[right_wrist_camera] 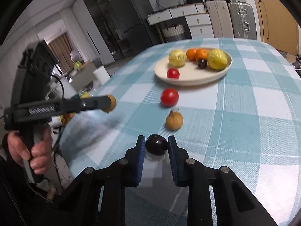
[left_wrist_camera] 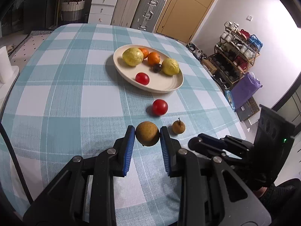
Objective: Organize fruits
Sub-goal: 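Carry both held fruits over the plate and lower them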
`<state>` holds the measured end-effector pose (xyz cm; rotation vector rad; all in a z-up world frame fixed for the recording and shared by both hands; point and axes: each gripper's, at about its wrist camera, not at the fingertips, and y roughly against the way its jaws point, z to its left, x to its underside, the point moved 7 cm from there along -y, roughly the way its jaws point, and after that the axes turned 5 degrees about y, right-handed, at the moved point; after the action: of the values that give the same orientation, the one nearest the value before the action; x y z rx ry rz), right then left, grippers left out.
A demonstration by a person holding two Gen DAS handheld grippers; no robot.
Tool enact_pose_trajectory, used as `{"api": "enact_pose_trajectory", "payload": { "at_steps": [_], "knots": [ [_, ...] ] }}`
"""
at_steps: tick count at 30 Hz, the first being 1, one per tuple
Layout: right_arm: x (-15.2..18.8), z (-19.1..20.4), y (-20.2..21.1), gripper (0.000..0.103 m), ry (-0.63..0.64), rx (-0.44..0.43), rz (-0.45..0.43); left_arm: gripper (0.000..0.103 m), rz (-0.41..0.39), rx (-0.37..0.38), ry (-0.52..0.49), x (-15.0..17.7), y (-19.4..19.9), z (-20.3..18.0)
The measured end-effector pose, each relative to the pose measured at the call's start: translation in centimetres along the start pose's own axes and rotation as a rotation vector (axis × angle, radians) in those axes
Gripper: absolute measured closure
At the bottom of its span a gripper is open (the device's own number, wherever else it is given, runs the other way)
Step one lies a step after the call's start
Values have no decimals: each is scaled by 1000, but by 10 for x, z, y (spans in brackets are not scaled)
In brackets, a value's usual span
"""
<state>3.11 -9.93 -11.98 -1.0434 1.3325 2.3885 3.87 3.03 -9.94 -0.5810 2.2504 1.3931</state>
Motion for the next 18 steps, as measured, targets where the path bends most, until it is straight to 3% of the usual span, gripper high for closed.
{"api": "enact_pose_trajectory", "payload": {
  "at_steps": [10, 18],
  "knots": [
    [-50, -11, 21, 78, 12, 4, -108, 79, -55, 32, -29, -44, 0, -16],
    [-83, -29, 15, 78, 20, 24, -139, 79, -75, 65, -56, -88, -18, -35]
  ]
}}
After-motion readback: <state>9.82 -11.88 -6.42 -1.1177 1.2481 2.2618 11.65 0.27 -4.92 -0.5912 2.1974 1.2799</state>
